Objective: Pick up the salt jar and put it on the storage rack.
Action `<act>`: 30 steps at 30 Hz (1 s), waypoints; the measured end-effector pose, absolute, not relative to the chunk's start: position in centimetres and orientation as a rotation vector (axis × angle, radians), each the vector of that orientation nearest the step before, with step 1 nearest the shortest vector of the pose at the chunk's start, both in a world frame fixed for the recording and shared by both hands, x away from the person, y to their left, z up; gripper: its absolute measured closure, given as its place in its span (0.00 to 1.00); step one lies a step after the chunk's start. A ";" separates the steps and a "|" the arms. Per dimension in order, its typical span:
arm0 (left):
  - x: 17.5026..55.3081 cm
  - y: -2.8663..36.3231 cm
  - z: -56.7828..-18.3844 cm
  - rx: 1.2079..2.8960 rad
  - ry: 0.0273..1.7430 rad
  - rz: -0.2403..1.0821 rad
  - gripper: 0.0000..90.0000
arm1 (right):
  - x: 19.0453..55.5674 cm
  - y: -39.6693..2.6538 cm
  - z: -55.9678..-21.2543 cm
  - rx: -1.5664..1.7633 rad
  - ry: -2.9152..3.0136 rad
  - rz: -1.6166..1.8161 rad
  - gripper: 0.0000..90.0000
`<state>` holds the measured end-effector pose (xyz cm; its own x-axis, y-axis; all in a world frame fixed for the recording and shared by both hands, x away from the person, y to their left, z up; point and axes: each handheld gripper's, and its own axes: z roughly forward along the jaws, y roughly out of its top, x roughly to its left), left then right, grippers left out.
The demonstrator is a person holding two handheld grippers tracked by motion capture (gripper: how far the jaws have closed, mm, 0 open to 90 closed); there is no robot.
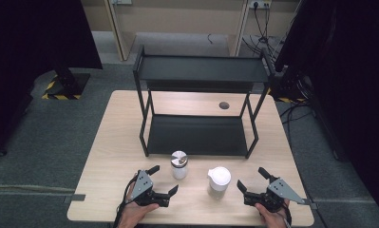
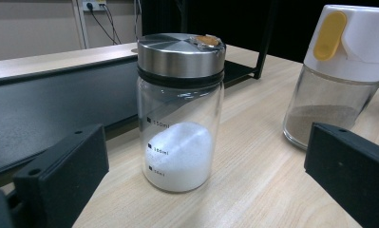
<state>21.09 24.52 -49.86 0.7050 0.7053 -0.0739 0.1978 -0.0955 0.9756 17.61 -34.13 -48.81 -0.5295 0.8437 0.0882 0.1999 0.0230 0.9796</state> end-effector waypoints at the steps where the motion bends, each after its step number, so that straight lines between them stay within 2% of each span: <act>1: 21.1 24.5 -49.9 1.647 0.742 0.498 0.00 | 17.6 -34.1 -48.8 1.064 1.765 1.544 0.01; 30: 21.3 24.1 -49.9 1.642 0.749 0.495 0.00 | 17.6 -34.3 -48.9 1.075 1.754 1.550 0.01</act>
